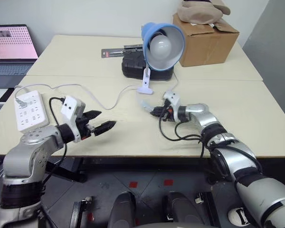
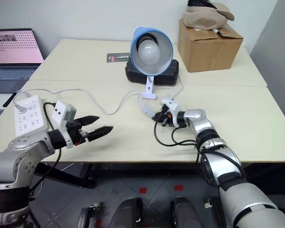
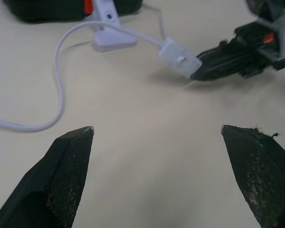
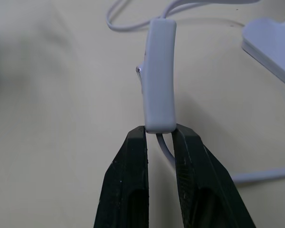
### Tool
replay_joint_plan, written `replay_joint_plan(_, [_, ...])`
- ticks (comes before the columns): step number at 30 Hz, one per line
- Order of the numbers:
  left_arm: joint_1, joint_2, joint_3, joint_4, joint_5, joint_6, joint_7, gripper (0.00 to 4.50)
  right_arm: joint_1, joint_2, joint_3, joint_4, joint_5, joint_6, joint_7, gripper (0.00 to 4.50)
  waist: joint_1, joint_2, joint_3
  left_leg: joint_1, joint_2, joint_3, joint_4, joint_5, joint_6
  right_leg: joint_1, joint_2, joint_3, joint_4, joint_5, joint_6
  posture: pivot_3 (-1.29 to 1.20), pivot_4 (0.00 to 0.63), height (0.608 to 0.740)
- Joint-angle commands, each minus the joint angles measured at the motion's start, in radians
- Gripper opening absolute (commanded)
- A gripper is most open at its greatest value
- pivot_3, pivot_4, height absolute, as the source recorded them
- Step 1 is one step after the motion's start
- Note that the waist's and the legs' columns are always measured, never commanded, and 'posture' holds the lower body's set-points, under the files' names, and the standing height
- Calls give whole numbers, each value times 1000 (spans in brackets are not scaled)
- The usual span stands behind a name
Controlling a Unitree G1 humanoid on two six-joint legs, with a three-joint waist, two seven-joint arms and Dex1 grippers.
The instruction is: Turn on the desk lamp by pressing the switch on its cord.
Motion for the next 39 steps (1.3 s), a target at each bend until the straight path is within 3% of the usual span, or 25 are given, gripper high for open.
replay_joint_plan(1, [-41,-79,-17,-8,-115,105,28,4500,158,-11,-30,-457,171,439,-16,393,0,0,0,0,0,0,0,0,0,0,0,0,0,0,0,0,150,740])
replay_joint_plan(5, [-111,-161,13,64,-263,262,41,4500,298,-26,-52,-818,341,790,-74,393,2,1,0,-3,1,-3,0,0,0,-2,1,-1,1,0,1,0,150,740])
replay_joint_plan(11, [-190,-187,-19,212,-309,325,-4,4500,364,-88,-83,-1001,508,1038,-97,393,-8,0,0,1,0,-2,1,0,0,-1,3,-2,1,-2,4,0,150,740])
replay_joint_plan(19, [-297,-254,-5,287,-355,378,12,4500,380,-108,-88,-1042,588,1090,-152,393,-1,0,0,-1,-1,0,2,0,0,-1,4,0,-1,-2,6,0,150,740])
replay_joint_plan(39, [-250,-309,15,221,-437,443,60,4500,331,-109,-154,-1043,781,1180,-229,393,-1,0,0,-4,0,-2,1,-1,0,-3,7,0,-2,-2,6,0,150,740])
